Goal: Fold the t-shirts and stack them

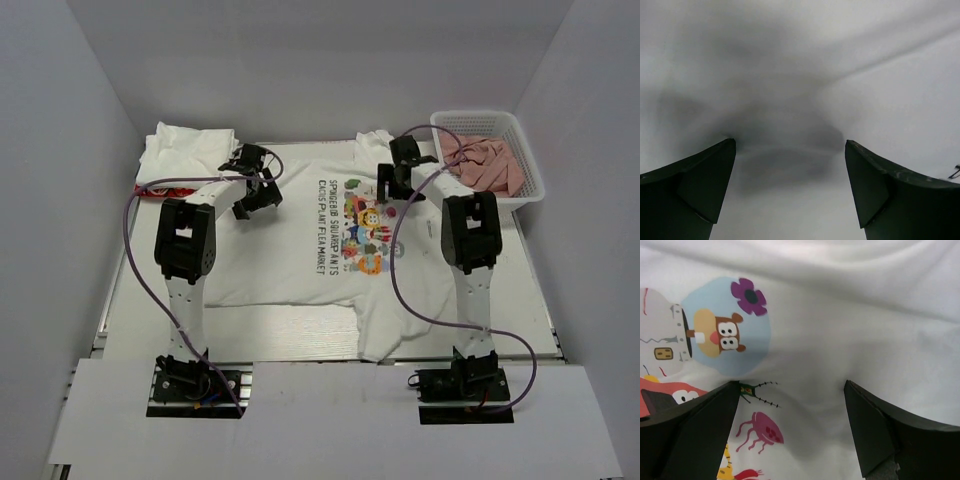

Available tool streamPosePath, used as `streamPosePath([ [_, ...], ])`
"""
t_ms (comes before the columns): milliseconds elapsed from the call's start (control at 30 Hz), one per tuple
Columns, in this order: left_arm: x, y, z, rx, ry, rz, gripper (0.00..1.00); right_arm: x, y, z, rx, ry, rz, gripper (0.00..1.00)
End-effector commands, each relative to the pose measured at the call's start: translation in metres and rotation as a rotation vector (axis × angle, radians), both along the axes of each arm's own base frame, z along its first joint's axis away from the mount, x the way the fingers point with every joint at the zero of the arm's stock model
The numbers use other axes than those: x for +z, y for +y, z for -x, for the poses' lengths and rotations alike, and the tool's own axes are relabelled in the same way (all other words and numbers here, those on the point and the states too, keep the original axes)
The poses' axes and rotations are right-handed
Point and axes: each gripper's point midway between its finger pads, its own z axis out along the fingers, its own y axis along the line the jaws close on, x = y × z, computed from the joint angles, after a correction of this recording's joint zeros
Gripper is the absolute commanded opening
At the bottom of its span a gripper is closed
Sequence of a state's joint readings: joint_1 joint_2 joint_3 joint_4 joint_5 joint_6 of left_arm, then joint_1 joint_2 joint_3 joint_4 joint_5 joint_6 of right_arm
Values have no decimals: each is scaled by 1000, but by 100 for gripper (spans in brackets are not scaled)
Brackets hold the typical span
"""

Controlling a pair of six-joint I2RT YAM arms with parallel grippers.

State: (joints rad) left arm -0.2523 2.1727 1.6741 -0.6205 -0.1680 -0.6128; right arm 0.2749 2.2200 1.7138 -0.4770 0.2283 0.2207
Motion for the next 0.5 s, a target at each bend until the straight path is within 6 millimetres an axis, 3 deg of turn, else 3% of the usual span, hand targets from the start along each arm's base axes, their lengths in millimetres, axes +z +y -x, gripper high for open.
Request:
streamPosePath([
  [0, 19, 4, -17, 32, -57, 2, 100, -12, -15, -26, 24, 46, 76, 90],
  [33, 18, 0, -18, 27, -53, -7, 100, -34, -16, -29, 31, 81, 93, 90],
  [67, 17, 0, -18, 27, -44, -10, 100, -9, -13, -55, 67, -1, 99, 90],
  [133, 31, -3, -27, 13, -74, 1, 100, -16, -13, -68, 100, -16, 90, 90],
  [167, 40, -7, -33, -5, -94, 9, 100, 3, -9, -85, 122, -80, 70, 90],
  [233, 52, -11, -31, -23, -109, 8, 100, 25, -1, -91, 156, -131, 60, 90],
  [267, 61, -11, -32, -23, -125, 12, 100, 49, 4, -91, 206, -171, 70, 90],
  [300, 71, -13, -30, -29, -136, 24, 100, 53, 5, -87, 224, -183, 78, 90],
  [333, 96, -12, -26, -29, -179, 35, 100, 50, 7, -76, 245, -168, 83, 90],
  [367, 99, -9, -17, -29, -175, 34, 100, 108, 16, -70, 276, -267, 51, 90],
  [400, 109, -9, -11, -34, -195, 47, 100, 110, 20, -64, 293, -290, 49, 90],
  [433, 119, -7, -4, -34, -213, 52, 100, 126, 26, -43, 318, -306, 33, 90],
  [467, 135, -2, 17, -24, -237, 65, 100, 160, 32, -31, 319, -369, 8, 90],
])
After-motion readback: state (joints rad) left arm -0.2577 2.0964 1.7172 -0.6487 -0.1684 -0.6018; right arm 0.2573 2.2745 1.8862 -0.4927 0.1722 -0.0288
